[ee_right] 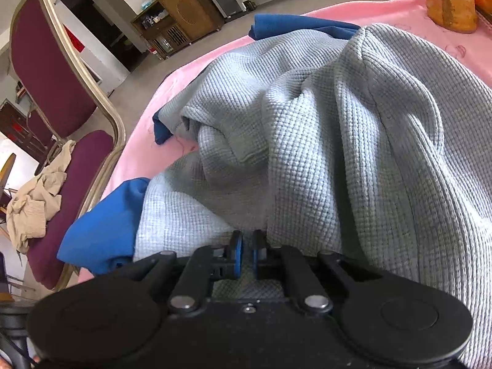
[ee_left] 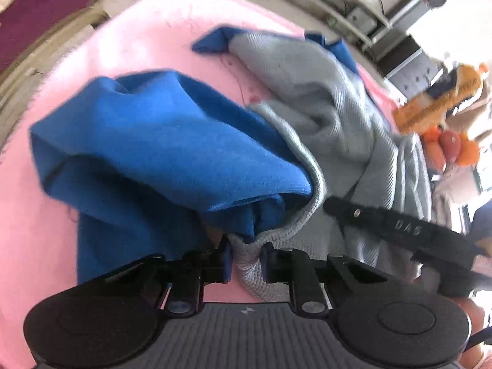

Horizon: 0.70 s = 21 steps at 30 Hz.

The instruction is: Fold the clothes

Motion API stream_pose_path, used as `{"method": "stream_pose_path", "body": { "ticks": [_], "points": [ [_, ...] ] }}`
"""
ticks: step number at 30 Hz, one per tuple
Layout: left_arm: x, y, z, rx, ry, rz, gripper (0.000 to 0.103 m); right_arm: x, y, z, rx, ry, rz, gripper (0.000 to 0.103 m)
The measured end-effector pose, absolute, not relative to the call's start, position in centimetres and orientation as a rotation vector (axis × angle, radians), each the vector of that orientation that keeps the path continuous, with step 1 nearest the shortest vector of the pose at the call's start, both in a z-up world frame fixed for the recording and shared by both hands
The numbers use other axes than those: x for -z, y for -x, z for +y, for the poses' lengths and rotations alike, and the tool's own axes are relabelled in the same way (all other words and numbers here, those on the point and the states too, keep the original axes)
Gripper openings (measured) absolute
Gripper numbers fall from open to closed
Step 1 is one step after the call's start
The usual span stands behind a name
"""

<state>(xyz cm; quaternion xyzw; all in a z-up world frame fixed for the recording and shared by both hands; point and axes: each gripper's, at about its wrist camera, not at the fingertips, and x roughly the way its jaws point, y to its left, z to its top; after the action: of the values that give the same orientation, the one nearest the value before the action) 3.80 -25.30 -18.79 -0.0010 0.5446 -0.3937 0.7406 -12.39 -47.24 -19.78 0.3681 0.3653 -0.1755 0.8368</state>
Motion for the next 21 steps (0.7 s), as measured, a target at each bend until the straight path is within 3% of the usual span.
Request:
{"method": "stream_pose_path", "body": {
  "ticks": [2,3,6,12,19,21],
  "points": [
    [17.2,-3.9,-24.0,0.856,0.045,1.153,0.016,18.8,13.2,-47.1,0.361,-0.793,0.761,0.016],
    [16.3,-3.9,-23.2,0.853,0.069,1.133,0.016,18.0,13.8,-46.9,0.355,-0.801,0.753,0.026],
    [13.7,-4.3,-20.7,0.85,0.131,1.071,0.016,15.6,15.8,-46.4,0.336,-0.825,0.721,0.043],
    [11.6,-6.0,-15.8,0.804,0.226,1.013,0.016,8.9,26.0,-46.2,0.411,-0.866,0.486,0.065],
    [14.7,-5.6,-16.8,0.714,0.142,1.056,0.016,12.1,34.3,-48.9,0.676,-1.029,0.406,0.066],
    [15.1,-5.2,-17.3,0.695,0.109,1.049,0.016,13.7,34.5,-49.4,0.728,-1.057,0.429,0.044]
  ]
}}
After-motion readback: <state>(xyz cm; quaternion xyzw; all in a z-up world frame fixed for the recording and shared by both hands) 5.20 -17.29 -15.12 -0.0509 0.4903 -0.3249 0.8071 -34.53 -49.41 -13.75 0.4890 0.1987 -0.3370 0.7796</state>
